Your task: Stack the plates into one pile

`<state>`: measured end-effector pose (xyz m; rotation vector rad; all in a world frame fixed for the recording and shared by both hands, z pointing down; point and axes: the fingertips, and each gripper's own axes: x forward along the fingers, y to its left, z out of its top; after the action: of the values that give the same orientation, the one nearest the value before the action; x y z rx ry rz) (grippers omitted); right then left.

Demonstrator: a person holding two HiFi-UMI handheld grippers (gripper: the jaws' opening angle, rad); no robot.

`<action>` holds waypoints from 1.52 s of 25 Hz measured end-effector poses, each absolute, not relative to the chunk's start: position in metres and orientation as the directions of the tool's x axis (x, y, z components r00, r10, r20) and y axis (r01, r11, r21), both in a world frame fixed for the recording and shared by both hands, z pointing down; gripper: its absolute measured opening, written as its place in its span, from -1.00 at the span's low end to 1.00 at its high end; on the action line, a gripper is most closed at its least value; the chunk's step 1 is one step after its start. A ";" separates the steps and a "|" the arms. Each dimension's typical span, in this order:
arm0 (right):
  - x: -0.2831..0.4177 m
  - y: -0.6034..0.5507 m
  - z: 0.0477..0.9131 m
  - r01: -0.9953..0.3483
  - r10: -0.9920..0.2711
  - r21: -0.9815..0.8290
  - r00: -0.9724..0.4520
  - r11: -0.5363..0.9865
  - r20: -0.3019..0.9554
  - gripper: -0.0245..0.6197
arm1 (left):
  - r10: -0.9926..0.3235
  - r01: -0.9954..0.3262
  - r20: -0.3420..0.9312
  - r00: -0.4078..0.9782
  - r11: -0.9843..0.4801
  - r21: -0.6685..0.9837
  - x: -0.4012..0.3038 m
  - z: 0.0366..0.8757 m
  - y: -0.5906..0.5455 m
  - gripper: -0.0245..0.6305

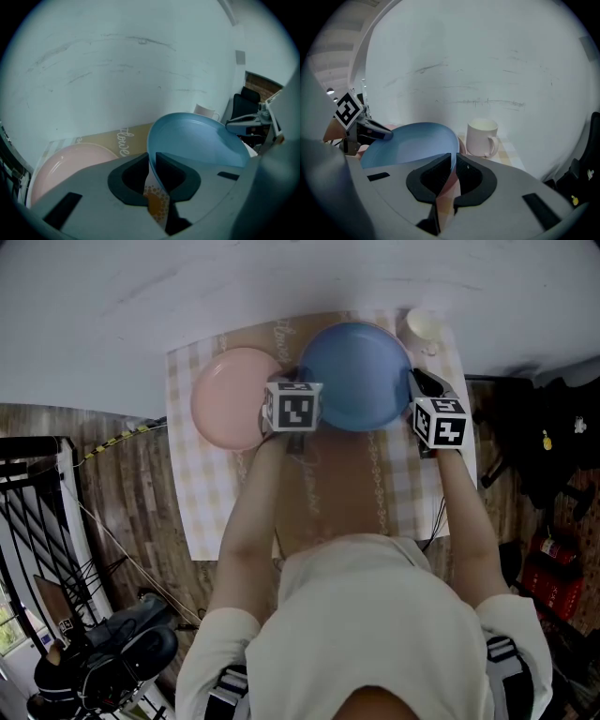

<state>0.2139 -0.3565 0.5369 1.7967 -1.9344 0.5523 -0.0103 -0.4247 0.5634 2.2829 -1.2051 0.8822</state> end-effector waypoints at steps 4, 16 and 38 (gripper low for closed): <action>0.218 -0.362 0.544 -0.997 -0.811 0.024 -0.042 0.069 0.583 -0.84 | -0.588 -0.836 0.695 0.414 -0.548 0.035 -0.005 0.567 -0.436 -0.82; 0.207 -0.372 0.559 -0.997 -0.789 0.007 -0.056 0.076 0.612 -0.65 | -0.558 -0.823 0.726 0.401 -0.568 0.018 0.011 0.581 -0.445 -0.56; 0.201 -0.352 0.595 -0.997 -0.704 -0.079 -0.042 -0.021 0.709 -0.27 | -0.494 -0.793 0.764 0.414 -0.608 0.036 0.018 0.588 -0.445 -0.50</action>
<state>0.2013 -0.3521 0.5951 1.7708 -1.7927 0.8218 0.0180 -0.4450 0.5882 2.2806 -1.1009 1.0363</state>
